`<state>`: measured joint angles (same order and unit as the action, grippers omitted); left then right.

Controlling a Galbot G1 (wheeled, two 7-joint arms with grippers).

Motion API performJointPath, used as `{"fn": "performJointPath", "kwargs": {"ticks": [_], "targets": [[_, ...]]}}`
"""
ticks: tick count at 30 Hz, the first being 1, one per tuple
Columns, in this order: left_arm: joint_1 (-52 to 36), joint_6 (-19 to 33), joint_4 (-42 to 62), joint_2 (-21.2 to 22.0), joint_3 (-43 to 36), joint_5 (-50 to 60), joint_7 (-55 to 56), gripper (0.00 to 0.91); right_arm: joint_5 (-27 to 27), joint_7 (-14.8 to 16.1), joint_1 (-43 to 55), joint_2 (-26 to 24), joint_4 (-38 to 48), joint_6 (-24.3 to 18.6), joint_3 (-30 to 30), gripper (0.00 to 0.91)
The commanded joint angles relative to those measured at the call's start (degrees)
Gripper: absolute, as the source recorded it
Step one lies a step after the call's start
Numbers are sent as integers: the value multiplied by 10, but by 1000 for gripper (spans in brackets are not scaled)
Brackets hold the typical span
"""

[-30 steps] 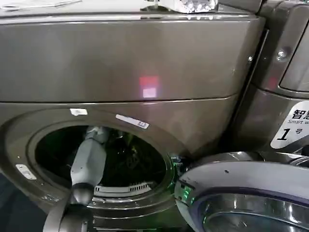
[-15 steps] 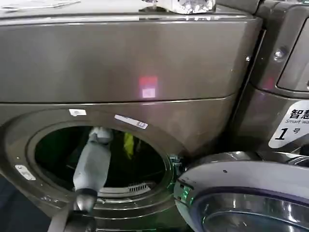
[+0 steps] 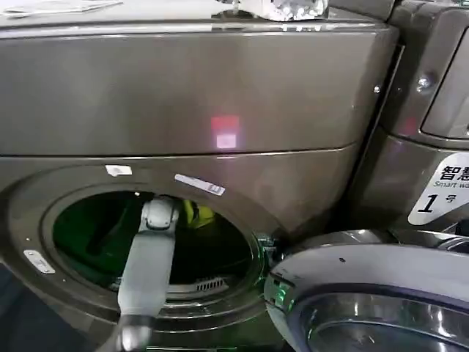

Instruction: Grasp the clothes from the dryer.

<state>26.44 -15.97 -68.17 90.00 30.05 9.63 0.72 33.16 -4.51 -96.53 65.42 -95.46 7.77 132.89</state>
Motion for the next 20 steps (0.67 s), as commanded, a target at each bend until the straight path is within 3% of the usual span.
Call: {"fn": "performJointPath", "kwargs": {"ticks": [1, 20], "targets": [[15, -22, -28, 4, -1, -56, 40, 0, -1, -2, 1, 0, 0, -5, -1, 907], [11, -19, -26, -1, -3, -47, 14, 0, 1, -16, 2, -3, -16, 36, 13, 907]]}}
